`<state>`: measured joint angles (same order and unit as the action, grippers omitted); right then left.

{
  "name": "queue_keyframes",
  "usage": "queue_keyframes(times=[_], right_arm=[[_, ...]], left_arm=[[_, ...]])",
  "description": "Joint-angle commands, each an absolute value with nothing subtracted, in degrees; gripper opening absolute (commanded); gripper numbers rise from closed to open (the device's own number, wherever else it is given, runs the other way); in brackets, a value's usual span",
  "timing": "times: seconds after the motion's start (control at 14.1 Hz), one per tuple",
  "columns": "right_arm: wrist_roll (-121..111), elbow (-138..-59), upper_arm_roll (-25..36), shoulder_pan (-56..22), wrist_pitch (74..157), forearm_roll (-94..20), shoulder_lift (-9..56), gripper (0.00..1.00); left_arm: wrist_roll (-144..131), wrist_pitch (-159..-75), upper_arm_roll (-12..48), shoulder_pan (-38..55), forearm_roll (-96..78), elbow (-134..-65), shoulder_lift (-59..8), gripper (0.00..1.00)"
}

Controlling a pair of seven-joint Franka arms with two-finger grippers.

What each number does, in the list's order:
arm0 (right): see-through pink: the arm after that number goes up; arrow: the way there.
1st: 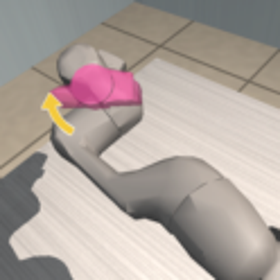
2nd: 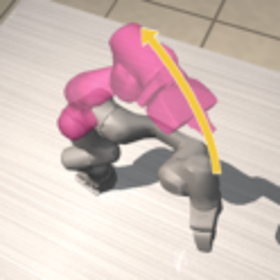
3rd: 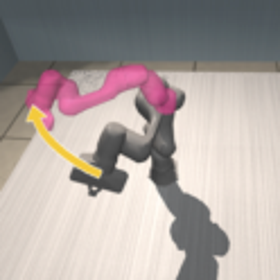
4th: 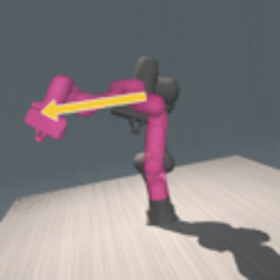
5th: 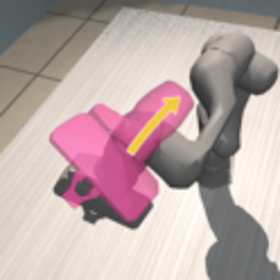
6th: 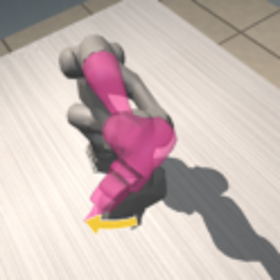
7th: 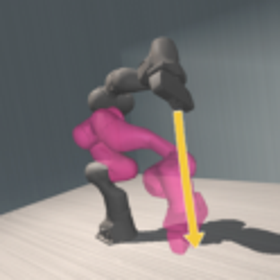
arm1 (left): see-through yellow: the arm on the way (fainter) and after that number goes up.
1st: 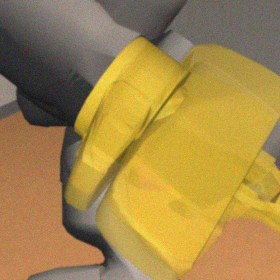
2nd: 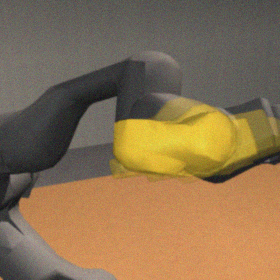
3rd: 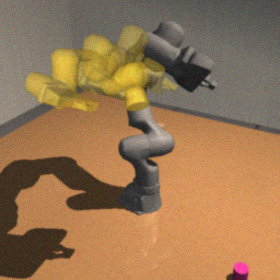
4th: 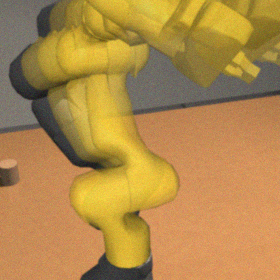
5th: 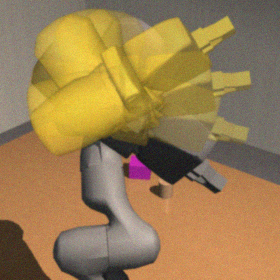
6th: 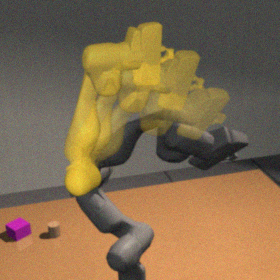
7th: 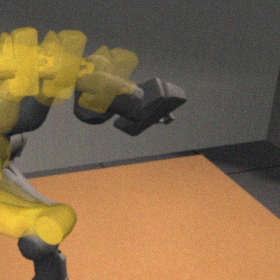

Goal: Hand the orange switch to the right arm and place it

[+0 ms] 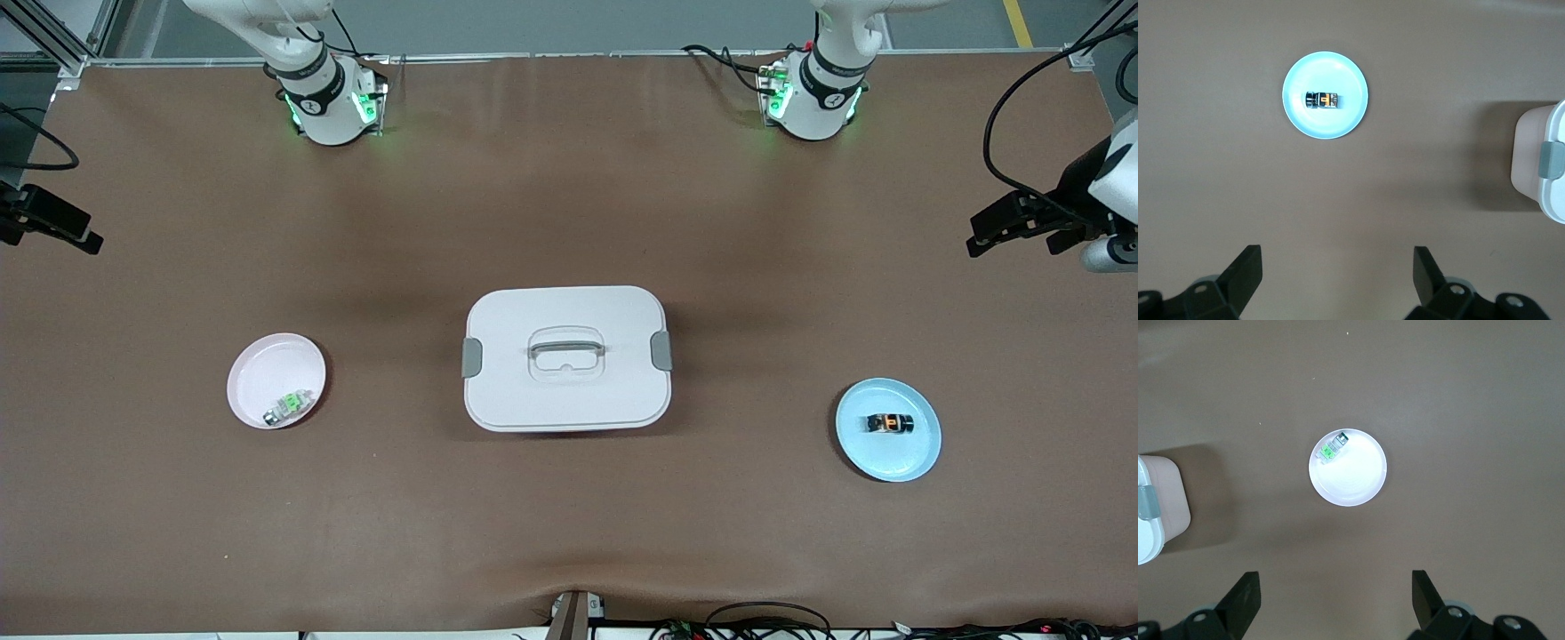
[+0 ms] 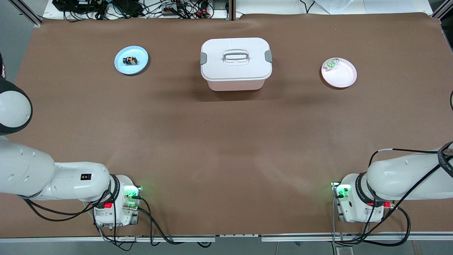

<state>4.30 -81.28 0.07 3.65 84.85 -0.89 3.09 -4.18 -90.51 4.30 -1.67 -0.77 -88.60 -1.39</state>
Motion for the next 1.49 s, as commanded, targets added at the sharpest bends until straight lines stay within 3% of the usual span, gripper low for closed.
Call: queue_keyframes(times=[0.0, 1.06, 1.41], right_arm=[[4.48, -81.65, -0.62, 4.66, 84.99, -1.05, 2.55, 1.0], [4.48, -81.65, -0.62, 4.75, 84.9, -1.14, 2.64, 1.0], [4.48, -81.65, -0.62, 4.83, 84.9, -1.14, 2.64, 1.0]], left_arm=[[-2.82, -89.3, 4.48, -2.11, -0.09, -87.01, -2.2, 1.0], [-3.6, -89.47, 3.96, -2.11, -0.53, -87.01, -4.3, 1.0], [-2.9, -90.09, 4.13, -1.23, 0.17, -87.01, -10.27, 1.0]])
